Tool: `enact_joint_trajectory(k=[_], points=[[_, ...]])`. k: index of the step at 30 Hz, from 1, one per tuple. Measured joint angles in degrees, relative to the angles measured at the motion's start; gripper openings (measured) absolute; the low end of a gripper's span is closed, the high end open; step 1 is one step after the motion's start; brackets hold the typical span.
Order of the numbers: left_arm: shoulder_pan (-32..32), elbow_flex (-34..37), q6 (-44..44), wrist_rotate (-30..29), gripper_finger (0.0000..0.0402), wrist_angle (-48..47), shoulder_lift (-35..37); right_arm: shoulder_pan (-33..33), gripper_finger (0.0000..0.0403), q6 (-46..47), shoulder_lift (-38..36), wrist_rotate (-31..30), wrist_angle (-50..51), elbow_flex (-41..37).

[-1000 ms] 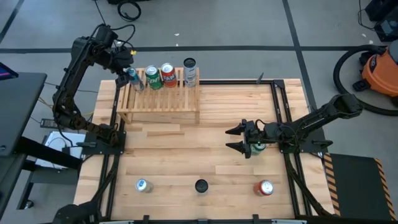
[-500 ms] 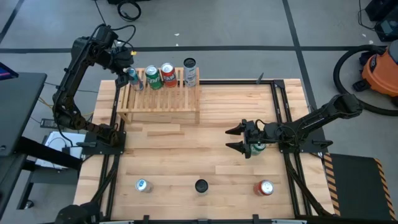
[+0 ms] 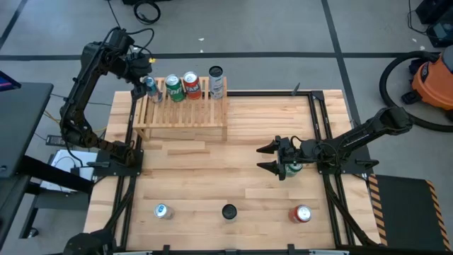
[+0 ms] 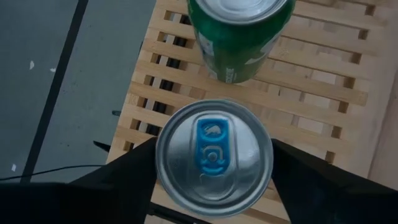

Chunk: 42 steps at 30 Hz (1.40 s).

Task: Place canned beverage on shelf
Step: Put the top blue soda can on the shelf

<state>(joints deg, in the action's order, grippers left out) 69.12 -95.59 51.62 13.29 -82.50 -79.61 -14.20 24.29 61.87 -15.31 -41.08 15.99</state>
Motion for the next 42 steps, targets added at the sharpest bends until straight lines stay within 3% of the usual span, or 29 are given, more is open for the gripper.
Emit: enact_joint_trajectory(k=[5,28,33,42], points=[[0.0,0.0,-0.3,-0.1,0.0316,0.0,0.0,0.0,0.0339,0.0,0.0,0.0,0.0,0.0],[0.0,0.0,-6.0,0.1,0.0318,5.4,4.2,0.0,0.0339,0.0,0.0,0.0,0.0,0.0],[-0.2,0.0,-7.7,3.3,0.0318,6.3,4.4,0.0,0.0339,0.0,0.0,0.0,0.0,0.0],[-2.6,0.0,-22.5,1.6,0.0318,11.5,4.4,0.0,0.0339,0.0,0.0,0.0,0.0,0.0]])
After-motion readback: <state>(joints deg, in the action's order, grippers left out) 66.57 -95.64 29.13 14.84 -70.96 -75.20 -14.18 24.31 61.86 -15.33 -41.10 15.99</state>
